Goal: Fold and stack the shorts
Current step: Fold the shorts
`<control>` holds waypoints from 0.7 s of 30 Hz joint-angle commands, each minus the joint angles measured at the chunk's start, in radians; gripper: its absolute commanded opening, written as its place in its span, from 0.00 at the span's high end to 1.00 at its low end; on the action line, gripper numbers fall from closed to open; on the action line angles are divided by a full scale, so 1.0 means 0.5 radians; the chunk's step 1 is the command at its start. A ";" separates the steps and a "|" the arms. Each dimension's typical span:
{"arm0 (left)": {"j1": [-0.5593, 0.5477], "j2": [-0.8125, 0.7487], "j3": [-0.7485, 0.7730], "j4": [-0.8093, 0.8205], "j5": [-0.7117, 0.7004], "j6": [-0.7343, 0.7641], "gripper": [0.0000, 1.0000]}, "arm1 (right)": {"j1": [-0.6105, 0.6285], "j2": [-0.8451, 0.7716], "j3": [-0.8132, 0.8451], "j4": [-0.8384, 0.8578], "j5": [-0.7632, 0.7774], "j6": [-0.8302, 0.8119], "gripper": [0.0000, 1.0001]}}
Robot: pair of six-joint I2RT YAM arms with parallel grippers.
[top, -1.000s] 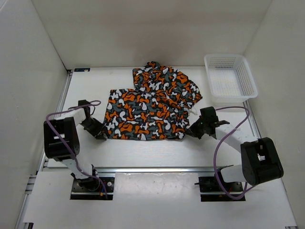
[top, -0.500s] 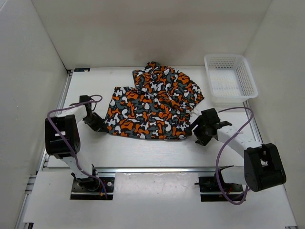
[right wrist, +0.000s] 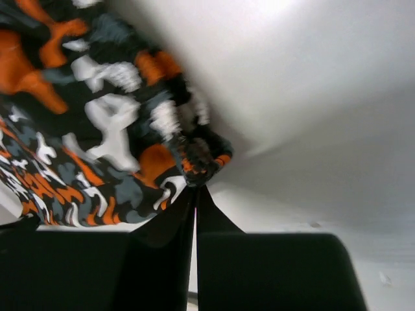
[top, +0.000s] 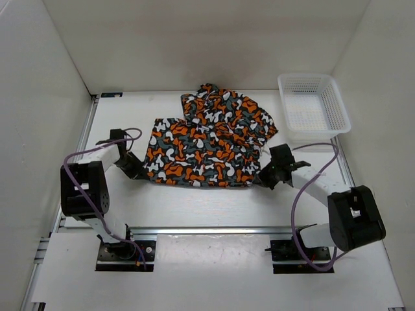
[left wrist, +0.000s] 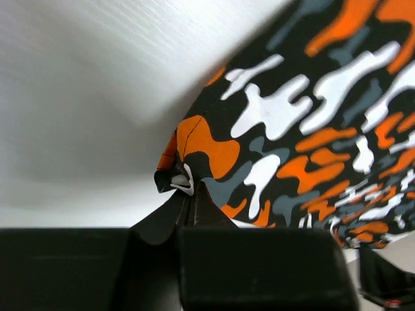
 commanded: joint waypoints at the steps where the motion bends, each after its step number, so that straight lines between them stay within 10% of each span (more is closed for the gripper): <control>1: -0.005 -0.168 0.181 -0.105 0.027 0.038 0.89 | 0.008 0.056 0.482 -0.098 0.196 -0.180 1.00; 13: 0.035 -0.511 2.110 -0.775 -0.145 0.032 0.89 | 0.008 -0.134 2.139 -1.231 0.418 -1.171 1.00; 21: 0.121 -0.815 2.663 -0.649 -0.136 -0.119 0.89 | 0.008 -0.174 3.078 -1.602 0.176 -1.499 1.00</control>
